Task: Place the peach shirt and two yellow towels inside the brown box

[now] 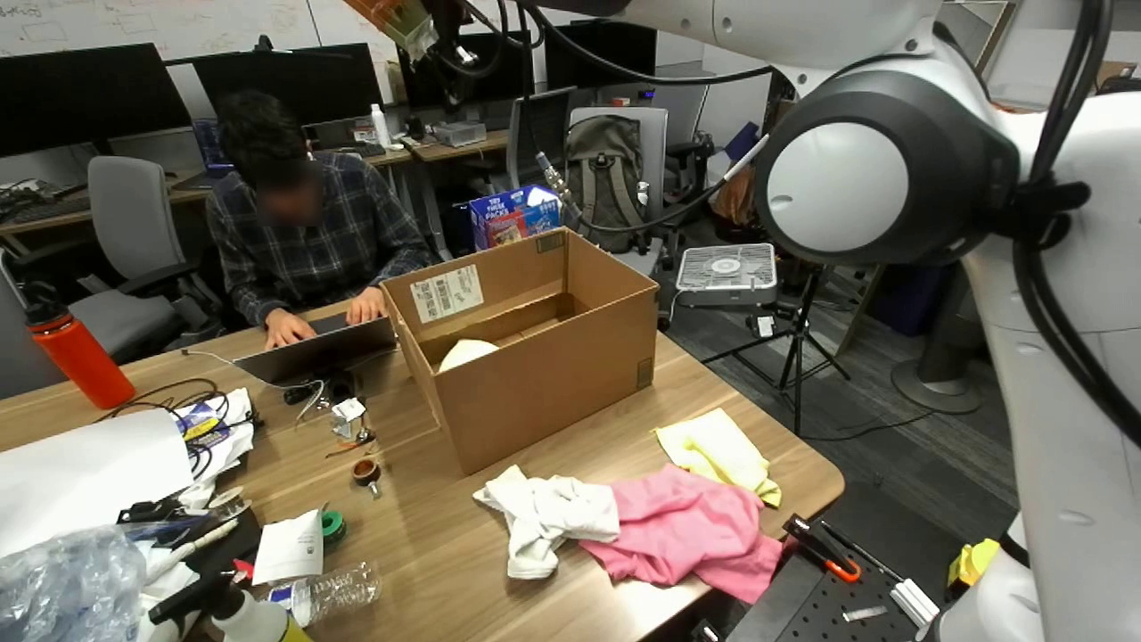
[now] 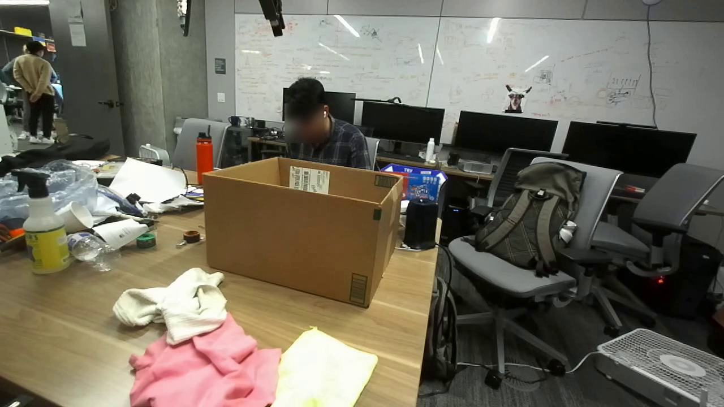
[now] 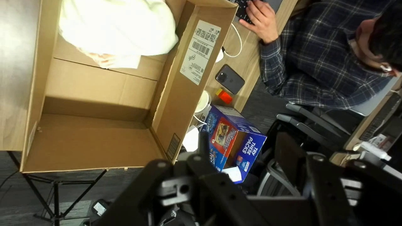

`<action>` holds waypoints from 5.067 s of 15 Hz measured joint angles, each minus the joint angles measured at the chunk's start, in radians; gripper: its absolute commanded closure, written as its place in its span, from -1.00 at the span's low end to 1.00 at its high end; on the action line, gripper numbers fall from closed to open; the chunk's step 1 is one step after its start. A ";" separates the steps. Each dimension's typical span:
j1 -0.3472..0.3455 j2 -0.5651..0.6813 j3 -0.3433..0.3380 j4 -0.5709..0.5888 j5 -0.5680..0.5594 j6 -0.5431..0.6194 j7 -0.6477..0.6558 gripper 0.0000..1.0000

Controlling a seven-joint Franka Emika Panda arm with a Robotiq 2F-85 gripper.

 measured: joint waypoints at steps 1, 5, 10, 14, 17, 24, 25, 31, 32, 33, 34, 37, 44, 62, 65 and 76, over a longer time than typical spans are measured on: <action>-0.002 0.000 0.001 0.000 0.001 -0.008 -0.005 -0.94; -0.023 -0.003 0.012 -0.006 0.031 -0.086 -0.096 -1.00; -0.089 -0.063 0.024 -0.115 0.064 -0.162 -0.289 -1.00; -0.161 -0.165 0.025 -0.303 0.082 -0.163 -0.432 -1.00; -0.215 -0.245 0.022 -0.453 0.084 -0.160 -0.523 -1.00; -0.298 -0.444 -0.021 -0.818 0.093 -0.115 -0.769 -1.00; -0.297 -0.474 -0.040 -0.867 0.093 -0.106 -0.809 -1.00; -0.306 -0.672 -0.147 -1.198 0.081 -0.042 -1.028 -1.00; -0.310 -0.701 -0.159 -1.250 0.069 -0.030 -1.055 -1.00; -0.313 -0.727 -0.169 -1.297 0.060 -0.015 -1.081 -1.00; -0.318 -0.748 -0.175 -1.338 0.053 -0.003 -1.108 -1.00; -0.323 -0.795 -0.184 -1.430 0.046 0.026 -1.192 -1.00; -0.322 -0.824 -0.175 -1.565 0.042 0.105 -1.290 -1.00; -0.293 -0.726 -0.171 -1.649 0.217 0.227 -1.313 -1.00; -0.290 -0.683 -0.168 -1.659 0.218 0.294 -1.313 -1.00; -0.300 -0.551 -0.180 -1.689 0.218 0.432 -1.312 -1.00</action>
